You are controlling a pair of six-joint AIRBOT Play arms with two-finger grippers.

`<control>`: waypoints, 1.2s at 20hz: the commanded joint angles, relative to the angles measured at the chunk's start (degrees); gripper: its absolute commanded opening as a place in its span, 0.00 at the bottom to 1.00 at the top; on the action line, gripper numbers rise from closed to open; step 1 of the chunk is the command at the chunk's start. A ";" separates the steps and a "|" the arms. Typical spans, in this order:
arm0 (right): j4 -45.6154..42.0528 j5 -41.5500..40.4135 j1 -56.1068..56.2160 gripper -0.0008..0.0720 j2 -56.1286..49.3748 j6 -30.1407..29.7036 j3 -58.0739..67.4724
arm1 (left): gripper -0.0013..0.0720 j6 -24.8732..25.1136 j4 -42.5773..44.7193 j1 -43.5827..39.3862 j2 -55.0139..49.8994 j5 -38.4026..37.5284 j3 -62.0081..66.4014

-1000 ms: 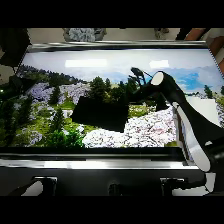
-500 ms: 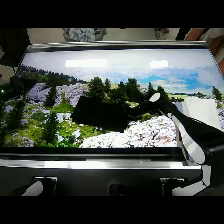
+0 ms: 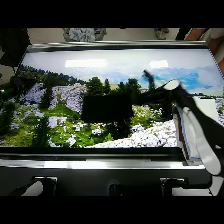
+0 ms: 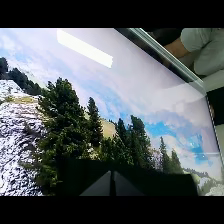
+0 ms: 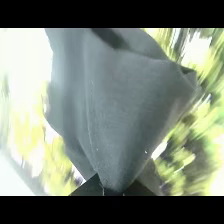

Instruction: Fold the shirts.

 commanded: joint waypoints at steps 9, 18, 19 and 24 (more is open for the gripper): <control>-9.07 12.09 -36.96 0.07 17.84 8.79 8.85 | 0.06 0.02 0.02 0.02 -0.15 0.02 0.00; -0.22 7.04 -50.90 0.07 19.54 10.29 8.87 | 0.06 0.02 0.02 0.02 -0.15 0.02 0.00; -1.22 8.90 -52.11 0.07 19.96 11.04 8.87 | 0.06 0.02 0.02 0.02 -0.15 0.02 0.00; -10.05 21.64 -60.06 0.07 22.38 11.67 8.87 | 0.06 0.04 0.02 0.02 -0.15 -0.04 0.00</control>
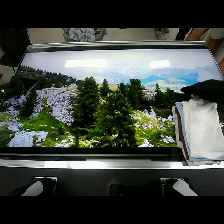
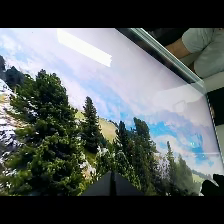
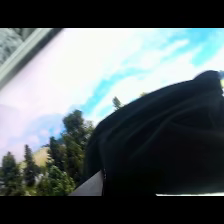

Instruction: Fold the shirts.

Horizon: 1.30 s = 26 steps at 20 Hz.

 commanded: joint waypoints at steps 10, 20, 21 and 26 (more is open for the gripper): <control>-35.36 22.93 -6.80 0.07 4.44 -4.57 -14.88 | 0.06 0.00 0.00 0.02 -0.04 0.00 0.00; -41.72 12.66 -6.80 0.88 5.60 -16.87 -15.45 | 0.05 -2.01 8.50 -1.73 0.35 -0.09 5.29; -42.47 10.29 -6.80 0.88 5.60 -17.77 -10.58 | 0.05 -5.29 14.47 -2.95 0.26 0.00 8.94; -22.14 -9.49 -2.60 0.87 5.92 -18.82 12.13 | 0.05 -27.76 60.96 -17.22 -4.02 -0.22 31.41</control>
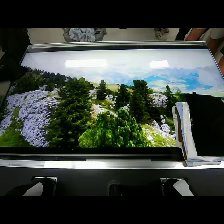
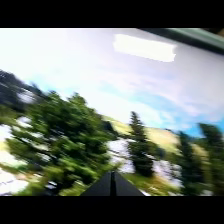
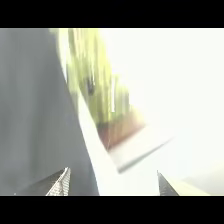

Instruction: Fold the shirts.

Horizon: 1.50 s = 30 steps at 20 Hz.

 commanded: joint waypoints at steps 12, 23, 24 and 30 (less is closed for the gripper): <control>0.42 6.60 58.45 0.87 -11.89 4.55 -6.62 | 0.97 -23.04 32.61 -28.41 -10.56 -18.53 -10.21; -0.55 4.83 59.45 0.87 -11.89 4.90 -7.63 | 0.97 -25.79 32.57 -28.76 -8.24 -14.91 -12.04; -0.55 4.83 59.45 0.87 -11.89 4.90 -7.63 | 0.97 -25.77 32.57 -28.76 -8.26 -14.91 -12.04; -0.55 4.83 59.45 0.87 -11.89 4.90 -7.63 | 0.97 -25.79 32.57 -28.76 -8.26 -14.91 -12.04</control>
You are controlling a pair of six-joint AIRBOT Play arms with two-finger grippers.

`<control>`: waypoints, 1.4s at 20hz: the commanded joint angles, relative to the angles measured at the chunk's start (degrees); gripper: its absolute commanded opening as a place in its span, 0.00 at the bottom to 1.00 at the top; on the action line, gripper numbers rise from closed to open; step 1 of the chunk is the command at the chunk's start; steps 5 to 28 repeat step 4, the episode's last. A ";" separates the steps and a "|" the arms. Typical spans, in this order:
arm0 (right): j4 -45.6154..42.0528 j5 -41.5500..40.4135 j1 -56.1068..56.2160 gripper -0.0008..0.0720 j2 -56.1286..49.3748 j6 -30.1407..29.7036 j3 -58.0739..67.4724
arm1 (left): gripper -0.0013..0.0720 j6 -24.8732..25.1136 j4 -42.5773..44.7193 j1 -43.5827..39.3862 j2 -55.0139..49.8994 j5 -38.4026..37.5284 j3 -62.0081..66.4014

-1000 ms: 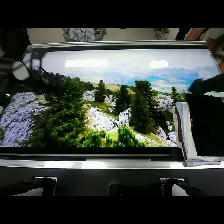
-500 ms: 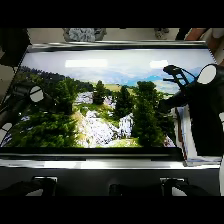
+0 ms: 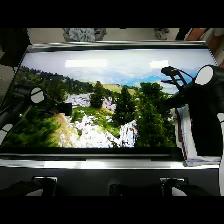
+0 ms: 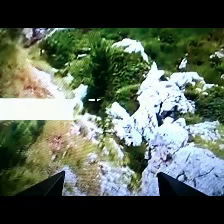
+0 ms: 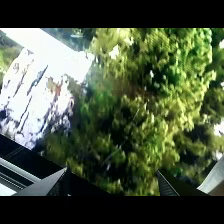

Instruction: Fold the shirts.

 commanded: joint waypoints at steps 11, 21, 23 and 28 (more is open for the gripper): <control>0.02 0.02 0.04 0.87 0.00 0.02 -0.02 | 0.97 -0.02 -0.02 -0.02 0.04 0.07 -0.02; 0.02 0.02 0.04 0.87 0.00 0.02 -0.02 | 0.97 -0.02 -0.02 -0.02 0.04 0.07 -0.02; 0.02 0.02 0.04 0.87 0.00 0.02 -0.02 | 0.97 -0.02 -0.02 -0.02 0.04 0.07 -0.02; 0.02 0.02 0.04 0.87 0.00 0.02 -0.02 | 0.97 -0.02 -0.02 -0.02 0.04 0.07 -0.02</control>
